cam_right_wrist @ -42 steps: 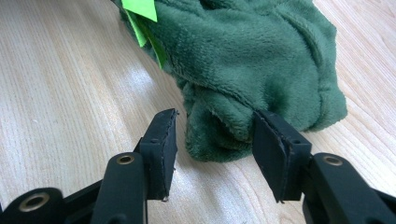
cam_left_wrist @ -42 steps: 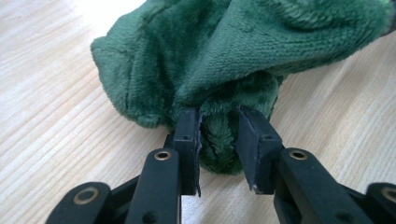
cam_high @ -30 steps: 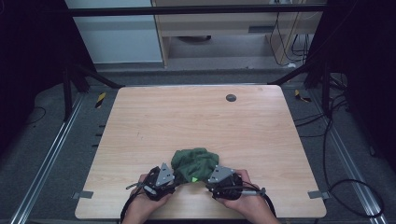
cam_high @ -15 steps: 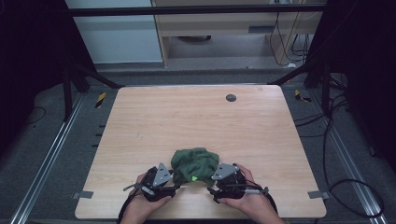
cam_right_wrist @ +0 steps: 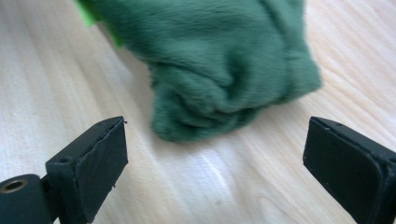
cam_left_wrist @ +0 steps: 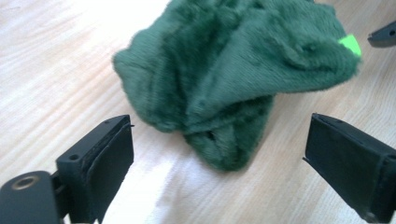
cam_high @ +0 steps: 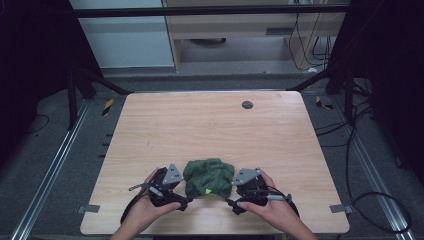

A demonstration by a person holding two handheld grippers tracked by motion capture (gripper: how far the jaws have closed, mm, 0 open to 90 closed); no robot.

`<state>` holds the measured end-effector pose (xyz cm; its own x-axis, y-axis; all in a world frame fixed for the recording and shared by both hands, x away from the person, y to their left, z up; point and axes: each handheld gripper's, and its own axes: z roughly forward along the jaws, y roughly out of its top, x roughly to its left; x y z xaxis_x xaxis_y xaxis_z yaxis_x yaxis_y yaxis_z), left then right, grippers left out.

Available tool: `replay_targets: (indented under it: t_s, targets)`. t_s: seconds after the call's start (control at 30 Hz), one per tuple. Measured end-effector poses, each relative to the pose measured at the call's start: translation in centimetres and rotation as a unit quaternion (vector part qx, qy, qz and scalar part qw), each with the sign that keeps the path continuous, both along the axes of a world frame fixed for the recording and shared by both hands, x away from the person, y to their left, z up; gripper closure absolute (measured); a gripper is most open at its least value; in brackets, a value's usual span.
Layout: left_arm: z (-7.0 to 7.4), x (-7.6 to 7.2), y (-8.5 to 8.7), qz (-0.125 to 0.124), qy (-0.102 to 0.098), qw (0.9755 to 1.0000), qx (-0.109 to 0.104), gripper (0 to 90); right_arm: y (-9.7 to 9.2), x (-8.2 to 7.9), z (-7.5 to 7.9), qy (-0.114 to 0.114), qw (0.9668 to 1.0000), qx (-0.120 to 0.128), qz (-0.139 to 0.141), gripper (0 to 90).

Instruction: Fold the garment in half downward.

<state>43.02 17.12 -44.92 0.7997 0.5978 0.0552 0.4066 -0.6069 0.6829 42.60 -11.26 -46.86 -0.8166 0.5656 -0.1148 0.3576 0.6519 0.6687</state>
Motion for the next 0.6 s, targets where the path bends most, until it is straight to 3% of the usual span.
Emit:
replay_targets:
  t_s: [0.17,0.37,0.47,0.6]
  targets:
    - [0.6,1.2,1.4,0.014,0.0,0.9999,0.008,5.7,-1.3,0.7,0.5,-0.001,0.9999,0.009,-0.012,6.9]
    - [0.6,2.8,3.6,0.038,0.021,0.9989,0.019,5.3,-3.4,1.9,0.6,0.005,0.9989,0.017,-0.044,7.2]
    - [0.4,3.8,5.2,0.069,0.058,0.9958,-0.01,6.3,-4.6,2.4,0.6,0.018,0.9976,0.017,-0.065,7.4]
    - [0.1,5.0,6.9,0.099,0.059,0.9933,0.006,7.3,-6.1,3.1,0.6,0.03,0.996,0.019,-0.082,7.5]
